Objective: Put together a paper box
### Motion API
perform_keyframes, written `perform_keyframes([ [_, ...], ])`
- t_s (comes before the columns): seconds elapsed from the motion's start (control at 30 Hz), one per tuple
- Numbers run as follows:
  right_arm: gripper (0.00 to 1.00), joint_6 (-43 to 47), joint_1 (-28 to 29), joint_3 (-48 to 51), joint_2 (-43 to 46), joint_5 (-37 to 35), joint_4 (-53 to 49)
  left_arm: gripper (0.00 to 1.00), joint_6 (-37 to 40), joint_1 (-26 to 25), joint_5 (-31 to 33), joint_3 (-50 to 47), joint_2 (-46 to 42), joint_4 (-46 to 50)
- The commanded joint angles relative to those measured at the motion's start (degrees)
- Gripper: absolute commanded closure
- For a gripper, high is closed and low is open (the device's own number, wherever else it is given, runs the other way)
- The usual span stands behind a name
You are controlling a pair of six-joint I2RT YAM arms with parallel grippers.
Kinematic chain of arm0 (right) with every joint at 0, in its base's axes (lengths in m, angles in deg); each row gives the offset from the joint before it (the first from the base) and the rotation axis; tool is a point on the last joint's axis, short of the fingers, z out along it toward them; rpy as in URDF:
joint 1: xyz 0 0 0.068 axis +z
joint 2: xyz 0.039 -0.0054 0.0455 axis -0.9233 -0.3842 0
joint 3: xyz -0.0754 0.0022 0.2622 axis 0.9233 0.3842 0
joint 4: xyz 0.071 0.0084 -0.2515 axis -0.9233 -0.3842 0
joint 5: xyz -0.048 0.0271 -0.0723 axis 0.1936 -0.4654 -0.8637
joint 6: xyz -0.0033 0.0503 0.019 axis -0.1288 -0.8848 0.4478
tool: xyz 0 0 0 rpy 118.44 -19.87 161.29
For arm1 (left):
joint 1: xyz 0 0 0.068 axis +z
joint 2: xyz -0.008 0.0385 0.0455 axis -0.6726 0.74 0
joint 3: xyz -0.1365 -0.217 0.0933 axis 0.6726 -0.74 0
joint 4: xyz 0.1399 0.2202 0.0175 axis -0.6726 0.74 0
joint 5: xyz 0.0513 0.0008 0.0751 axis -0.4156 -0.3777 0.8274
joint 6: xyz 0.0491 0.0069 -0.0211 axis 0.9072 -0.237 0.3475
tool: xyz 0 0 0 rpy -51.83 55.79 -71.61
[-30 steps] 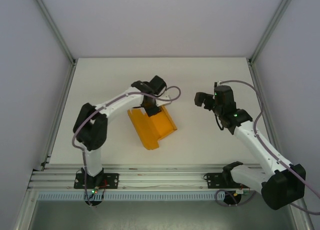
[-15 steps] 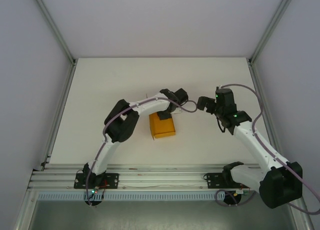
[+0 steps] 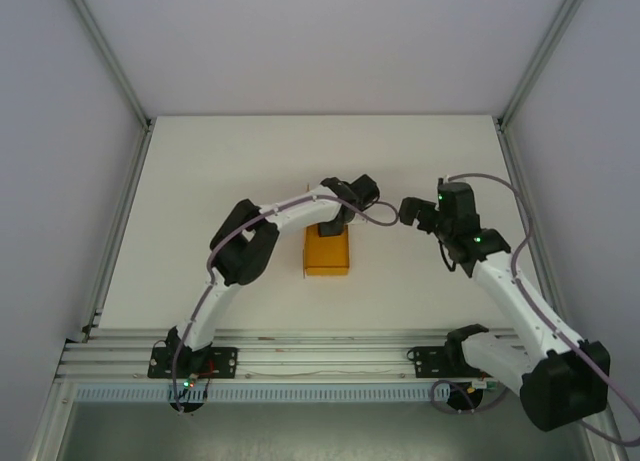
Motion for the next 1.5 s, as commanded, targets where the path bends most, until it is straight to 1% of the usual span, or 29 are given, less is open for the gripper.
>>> perform_keyframes([
  [0.0,0.0,1.8,-1.1,-0.8,4.9,-0.3,-2.4,0.27,2.3,-0.1,-1.9,0.4,-6.4,0.5],
  [0.07,0.0,2.2,-1.8,-0.9,6.9,-0.3,-3.3,0.14,3.4,0.0,-3.2,0.0,-9.0,0.4],
  [0.1,0.0,2.0,-2.3,-1.0,7.8,-0.5,-3.5,0.12,3.9,0.1,-4.1,-0.4,-10.5,-0.3],
  [0.13,0.0,2.3,-2.8,-1.2,8.4,-0.3,-3.7,0.02,4.4,0.1,-5.3,-0.5,-11.7,-0.5],
  [0.17,0.0,2.4,-3.1,-1.3,8.9,0.0,-3.6,0.0,4.2,0.3,-6.4,-0.6,-12.9,-1.3],
  [0.23,0.0,2.5,-3.8,-1.7,9.2,0.6,-3.4,0.0,2.5,1.3,-9.1,-0.6,-15.7,-3.3],
  [0.3,0.0,3.5,-4.1,-2.1,8.4,2.8,-2.3,0.0,-2.1,3.8,-11.1,-1.7,-19.4,-7.7],
  [0.33,0.0,4.9,-4.1,-2.3,7.5,4.9,-1.8,0.0,-4.9,5.2,-11.9,-2.7,-21.7,-10.5],
  [0.43,0.0,11.8,-4.1,-3.4,2.4,14.5,0.9,0.0,-17.8,10.8,-12.3,-9.5,-30.5,-21.4],
  [0.47,0.02,15.7,-4.0,-3.9,-0.1,19.5,2.1,0.0,-23.8,13.1,-12.1,-12.8,-34.0,-24.9],
  [0.5,0.03,19.2,-3.3,-4.6,-2.7,23.0,2.6,0.0,-29.7,15.2,-11.8,-16.0,-36.9,-27.5],
  [0.53,0.03,22.0,-2.2,-5.7,-5.6,24.6,3.2,0.0,-35.5,17.7,-12.7,-19.6,-39.8,-29.8],
  [0.57,0.03,26.6,-0.3,-7.5,-9.3,25.7,2.3,0.0,-41.3,20.5,-14.9,-23.7,-42.7,-31.4],
  [0.63,0.04,38.2,4.2,-11.6,-16.7,26.3,-1.3,0.0,-48.7,25.0,-18.1,-31.7,-47.5,-33.8],
  [0.67,0.04,44.0,6.6,-13.7,-20.7,25.4,-2.9,0.0,-51.6,26.4,-17.1,-35.7,-49.6,-34.9],
  [0.7,0.04,50.2,9.0,-16.4,-25.3,25.0,-5.4,0.0,-54.0,27.4,-14.7,-39.9,-51.5,-35.4],
  [0.73,0.04,54.4,10.4,-19.3,-29.5,25.0,-7.6,0.0,-55.2,28.1,-13.0,-43.1,-53.0,-35.7],
  [0.83,0.09,61.5,12.9,-29.7,-41.3,26.6,-14.2,0.0,-57.3,29.5,-12.1,-50.2,-56.1,-34.9],
  [0.93,0.12,64.7,14.5,-38.0,-50.8,27.0,-17.7,0.0,-59.0,30.1,-11.9,-54.7,-58.7,-33.7],
  [1.0,0.16,65.0,15.3,-42.4,-56.0,26.6,-19.0,0.0,-59.4,30.4,-13.1,-57.2,-60.1,-33.1],
  [1.07,0.23,64.3,15.8,-46.1,-59.9,26.9,-21.2,0.0,-60.1,30.6,-12.5,-58.7,-61.4,-32.4],
  [1.13,0.38,62.6,16.2,-48.3,-62.6,27.2,-22.4,0.0,-60.8,30.6,-10.8,-59.5,-62.6,-31.9],
  [1.2,0.64,58.1,16.6,-47.5,-63.0,25.4,-19.2,0.0,-60.9,30.7,-10.1,-59.8,-63.3,-32.2],
  [1.23,0.72,55.7,16.8,-46.2,-62.5,24.1,-16.7,0.0,-60.9,30.8,-9.8,-59.6,-63.6,-32.2],
  [1.37,0.84,43.8,17.3,-38.5,-57.7,19.7,-5.4,0.0,-61.1,30.9,-8.9,-58.3,-63.8,-32.2],
  [1.43,0.93,35.0,18.0,-34.3,-54.8,13.6,0.2,0.0,-61.9,30.8,-8.0,-57.6,-63.8,-31.8],
  [1.47,0.96,30.0,18.3,-32.7,-53.7,10.0,1.8,0.0,-62.1,30.9,-7.8,-57.4,-63.8,-31.9],
])
